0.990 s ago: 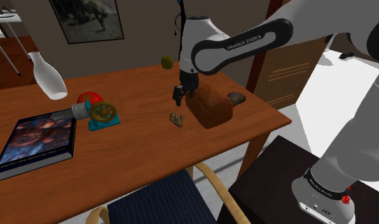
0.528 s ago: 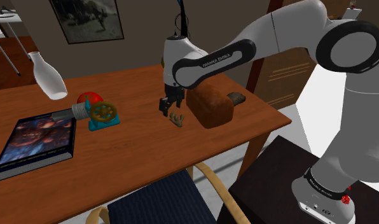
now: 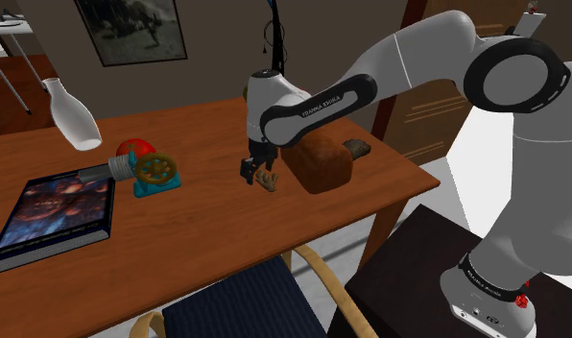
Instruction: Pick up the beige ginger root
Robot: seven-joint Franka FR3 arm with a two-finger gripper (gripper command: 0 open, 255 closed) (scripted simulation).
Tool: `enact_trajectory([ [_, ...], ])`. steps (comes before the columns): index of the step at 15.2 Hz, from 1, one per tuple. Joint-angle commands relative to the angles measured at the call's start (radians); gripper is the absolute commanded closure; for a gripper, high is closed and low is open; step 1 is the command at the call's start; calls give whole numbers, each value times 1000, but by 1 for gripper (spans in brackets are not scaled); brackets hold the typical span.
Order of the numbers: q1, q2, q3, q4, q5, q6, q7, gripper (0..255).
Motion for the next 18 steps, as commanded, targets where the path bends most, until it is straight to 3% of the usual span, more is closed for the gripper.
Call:
enact_trajectory([
  [1, 0, -1, 0, -3, 0, 3, 1, 255],
  [10, 0, 2, 0, -2, -1, 4, 1, 255],
  [18, -5, -44, 9, 42, 17, -84, -10, 255],
])
